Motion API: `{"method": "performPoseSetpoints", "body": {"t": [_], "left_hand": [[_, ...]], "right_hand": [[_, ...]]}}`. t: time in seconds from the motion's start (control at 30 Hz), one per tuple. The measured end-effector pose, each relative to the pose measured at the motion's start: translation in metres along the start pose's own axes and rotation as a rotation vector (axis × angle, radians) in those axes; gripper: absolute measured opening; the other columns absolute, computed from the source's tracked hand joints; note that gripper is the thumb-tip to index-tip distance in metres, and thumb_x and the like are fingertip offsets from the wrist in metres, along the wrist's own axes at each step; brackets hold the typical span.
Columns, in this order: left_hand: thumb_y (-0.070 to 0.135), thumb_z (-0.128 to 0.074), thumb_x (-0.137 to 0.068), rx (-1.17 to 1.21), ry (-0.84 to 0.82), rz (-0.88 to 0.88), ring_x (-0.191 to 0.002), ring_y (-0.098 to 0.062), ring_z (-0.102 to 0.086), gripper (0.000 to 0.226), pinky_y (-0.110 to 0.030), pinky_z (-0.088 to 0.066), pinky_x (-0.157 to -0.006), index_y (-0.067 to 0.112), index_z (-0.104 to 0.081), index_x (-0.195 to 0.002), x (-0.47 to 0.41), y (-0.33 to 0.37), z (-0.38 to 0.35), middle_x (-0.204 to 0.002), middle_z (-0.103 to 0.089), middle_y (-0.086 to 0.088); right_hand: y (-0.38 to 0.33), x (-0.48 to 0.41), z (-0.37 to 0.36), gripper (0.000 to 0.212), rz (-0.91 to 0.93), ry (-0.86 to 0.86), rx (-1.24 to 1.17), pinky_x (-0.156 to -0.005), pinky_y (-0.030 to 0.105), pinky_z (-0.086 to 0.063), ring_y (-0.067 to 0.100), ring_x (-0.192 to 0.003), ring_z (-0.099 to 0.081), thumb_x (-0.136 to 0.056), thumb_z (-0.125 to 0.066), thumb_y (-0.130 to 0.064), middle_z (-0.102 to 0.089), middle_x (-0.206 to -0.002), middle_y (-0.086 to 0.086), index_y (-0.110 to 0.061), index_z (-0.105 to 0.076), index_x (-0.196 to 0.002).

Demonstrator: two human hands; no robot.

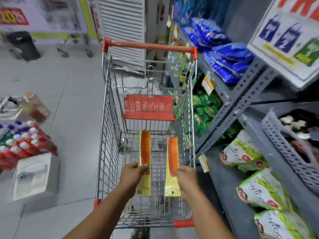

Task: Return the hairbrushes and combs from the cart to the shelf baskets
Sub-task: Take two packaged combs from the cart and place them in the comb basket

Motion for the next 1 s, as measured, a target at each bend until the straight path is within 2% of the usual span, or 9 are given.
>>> {"method": "performPoseSetpoints", "body": {"t": [0.03, 0.07, 0.1, 0.13, 0.2, 0.53, 0.73, 0.83, 1.0], "left_hand": [[0.008, -0.067, -0.083, 0.005, -0.024, -0.019, -0.065, -0.028, -0.063, 0.015, -0.042, -0.056, -0.064, -0.006, -0.067, -0.079, 0.013, 0.008, -0.002, -0.075, -0.067, -0.018], [0.008, -0.067, -0.083, 0.01, -0.049, -0.044, -0.064, -0.027, -0.062, 0.015, -0.042, -0.056, -0.064, -0.007, -0.067, -0.08, 0.026, 0.017, -0.004, -0.074, -0.067, -0.017], [0.008, -0.067, -0.084, 0.017, -0.071, -0.066, -0.061, -0.027, -0.063, 0.015, -0.041, -0.056, -0.061, -0.006, -0.068, -0.08, 0.036, 0.024, -0.007, -0.071, -0.068, -0.015], [0.009, -0.067, -0.084, 0.011, -0.092, -0.094, -0.057, -0.024, -0.063, 0.014, -0.038, -0.054, -0.056, -0.004, -0.069, -0.078, 0.048, 0.033, -0.01, -0.068, -0.068, -0.013], [0.011, -0.069, -0.083, -0.014, -0.133, -0.143, -0.05, -0.022, -0.061, 0.016, -0.033, -0.049, -0.051, 0.0, -0.071, -0.072, 0.073, 0.05, -0.018, -0.06, -0.067, -0.009], [0.007, -0.069, -0.081, -0.049, -0.479, -0.239, -0.028, -0.013, -0.047, 0.02, -0.019, -0.036, -0.03, 0.005, -0.065, -0.062, 0.202, 0.077, -0.118, -0.039, -0.055, -0.001], [0.004, -0.069, -0.081, -0.057, -0.662, -0.182, -0.04, -0.023, -0.06, 0.015, -0.028, -0.048, -0.038, -0.011, -0.067, -0.084, 0.276, 0.051, -0.189, -0.056, -0.067, -0.016], [0.008, -0.067, -0.083, -0.105, -0.783, -0.156, -0.038, -0.023, -0.057, 0.014, -0.026, -0.046, -0.036, -0.006, -0.067, -0.082, 0.307, 0.031, -0.222, -0.056, -0.063, -0.016], [0.01, -0.068, -0.085, -0.174, -0.954, -0.147, -0.054, -0.026, -0.066, 0.019, -0.029, -0.051, -0.047, 0.0, -0.073, -0.07, 0.358, 0.002, -0.269, -0.066, -0.072, -0.017]], "right_hand": [[-0.004, 0.012, 0.009, 0.018, 0.02, 0.016, -0.039, -0.055, 0.029, -0.028, 0.015, -0.07, -0.028, -0.077, -0.055, -0.01, -0.034, -0.074, 0.001, 0.004, -0.065, -0.079], [-0.01, 0.025, 0.02, 0.023, 0.04, 0.04, -0.077, -0.053, 0.027, -0.034, 0.026, -0.054, -0.052, -0.077, -0.056, -0.013, -0.053, -0.06, 0.022, 0.007, -0.066, -0.083], [-0.013, 0.035, 0.028, 0.023, 0.051, 0.05, -0.112, -0.055, 0.025, -0.043, 0.027, -0.095, -0.061, -0.079, -0.058, -0.012, -0.063, -0.089, 0.034, 0.008, -0.068, -0.086], [-0.017, 0.046, 0.036, 0.017, 0.064, 0.048, -0.142, -0.051, 0.022, -0.034, 0.009, -0.092, -0.048, -0.08, -0.057, -0.01, -0.062, -0.074, 0.033, 0.004, -0.066, -0.076], [-0.025, 0.065, 0.056, 0.023, 0.118, 0.035, -0.208, -0.052, 0.023, -0.023, 0.013, -0.063, -0.027, -0.081, -0.055, -0.006, -0.031, -0.057, 0.012, -0.013, -0.048, -0.06], [-0.001, 0.172, 0.196, 0.018, 0.28, 0.26, -0.524, -0.068, 0.036, -0.035, 0.021, -0.071, -0.047, -0.086, -0.057, -0.003, -0.054, -0.072, 0.011, 0.009, -0.063, -0.074], [0.062, 0.238, 0.276, 0.014, 0.254, 0.482, -0.655, -0.078, 0.053, -0.05, 0.029, -0.082, -0.061, -0.085, -0.062, -0.003, -0.069, -0.08, 0.023, 0.005, -0.067, -0.074], [0.097, 0.269, 0.309, 0.009, 0.218, 0.6, -0.724, -0.091, 0.055, -0.052, 0.034, -0.092, -0.069, -0.086, -0.066, -0.009, -0.076, -0.088, 0.014, -0.012, -0.071, -0.08], [0.147, 0.315, 0.353, 0.016, 0.176, 0.714, -0.822, -0.082, 0.049, -0.058, 0.035, -0.086, -0.071, -0.089, -0.063, -0.008, -0.076, -0.09, 0.016, -0.001, -0.069, -0.102]]}}
Point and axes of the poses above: each hand's wrist, its own x-axis away from the middle knuckle, its own z-axis out of the back of the hand, y = z × x, the point moved 6 cm from there along -x, towards the middle knuckle
